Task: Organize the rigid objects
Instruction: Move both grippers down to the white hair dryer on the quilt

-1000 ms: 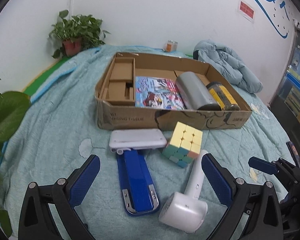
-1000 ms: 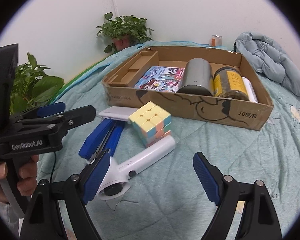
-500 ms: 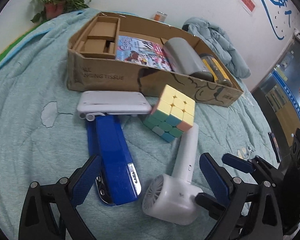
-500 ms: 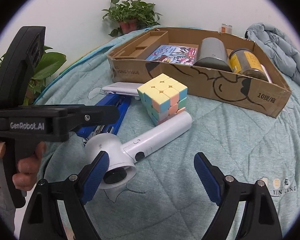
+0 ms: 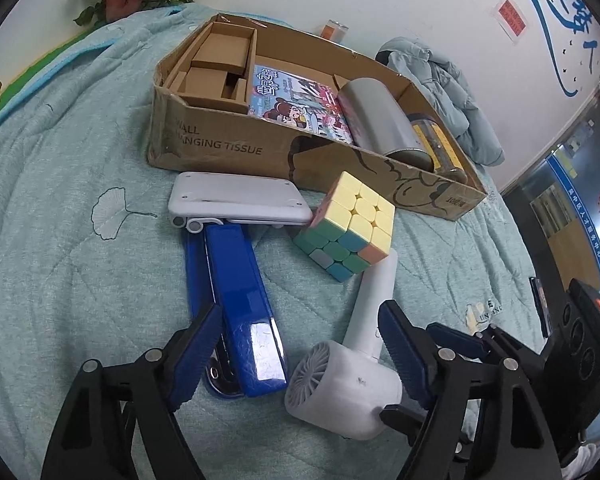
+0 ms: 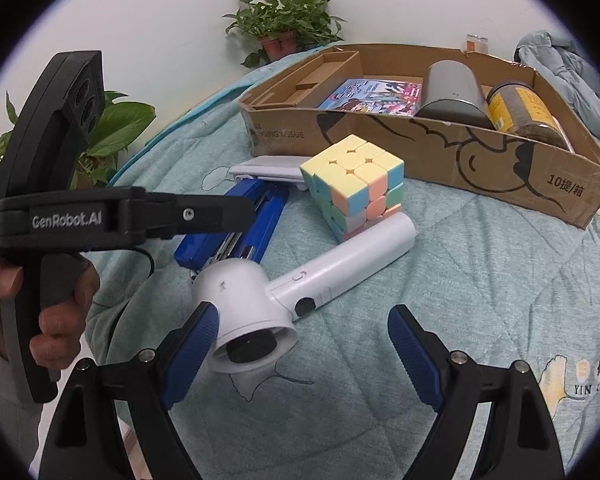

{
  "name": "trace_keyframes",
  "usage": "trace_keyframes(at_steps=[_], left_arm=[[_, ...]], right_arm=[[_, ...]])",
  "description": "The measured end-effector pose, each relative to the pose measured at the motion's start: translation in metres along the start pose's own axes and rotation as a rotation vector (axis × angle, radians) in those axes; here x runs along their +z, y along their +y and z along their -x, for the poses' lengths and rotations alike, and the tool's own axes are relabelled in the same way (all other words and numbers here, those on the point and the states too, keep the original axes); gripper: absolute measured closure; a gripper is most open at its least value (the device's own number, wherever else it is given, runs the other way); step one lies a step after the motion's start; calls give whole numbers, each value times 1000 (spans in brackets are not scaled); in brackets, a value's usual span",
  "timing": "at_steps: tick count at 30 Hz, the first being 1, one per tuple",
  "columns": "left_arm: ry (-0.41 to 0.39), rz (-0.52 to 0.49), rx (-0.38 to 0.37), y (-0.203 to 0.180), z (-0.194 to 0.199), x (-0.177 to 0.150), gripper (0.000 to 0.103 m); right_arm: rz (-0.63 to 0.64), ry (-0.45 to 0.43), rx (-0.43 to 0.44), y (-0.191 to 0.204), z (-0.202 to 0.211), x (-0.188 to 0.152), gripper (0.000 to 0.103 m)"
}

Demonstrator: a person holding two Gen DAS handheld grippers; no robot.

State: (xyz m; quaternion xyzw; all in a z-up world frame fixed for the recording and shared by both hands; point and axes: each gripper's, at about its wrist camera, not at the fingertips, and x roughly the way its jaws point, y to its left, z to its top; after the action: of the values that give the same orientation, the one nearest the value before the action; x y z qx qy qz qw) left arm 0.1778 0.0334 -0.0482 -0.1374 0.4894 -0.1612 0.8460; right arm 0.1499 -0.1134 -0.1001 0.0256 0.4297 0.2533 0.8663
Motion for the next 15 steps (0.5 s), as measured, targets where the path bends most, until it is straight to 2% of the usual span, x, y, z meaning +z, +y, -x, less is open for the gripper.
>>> trace_keyframes(at_steps=[2, 4, 6, 9, 11, 12, 15], left_arm=[[-8, -4, -5, -3, 5, 0, 28], [-14, -14, -42, -10, 13, 0, 37], [-25, -29, -79, -20, 18, 2, 37], [48, -90, -85, -38, 3, 3, 38], [103, -114, -108, -47, -8, 2, 52], [144, -118, -131, -52, -15, -1, 53], [179, -111, -137, -60, -24, -5, 55]], right_arm=[[-11, 9, 12, 0, 1, -2, 16], [-23, 12, 40, 3, 2, -4, 16], [-15, 16, 48, 7, 2, -5, 16], [-7, 41, 79, 12, -2, -8, 16], [-4, 64, 103, 14, -4, -12, 18], [-1, 73, 110, 15, -5, -14, 19], [-13, 102, 131, 15, -4, -22, 22]])
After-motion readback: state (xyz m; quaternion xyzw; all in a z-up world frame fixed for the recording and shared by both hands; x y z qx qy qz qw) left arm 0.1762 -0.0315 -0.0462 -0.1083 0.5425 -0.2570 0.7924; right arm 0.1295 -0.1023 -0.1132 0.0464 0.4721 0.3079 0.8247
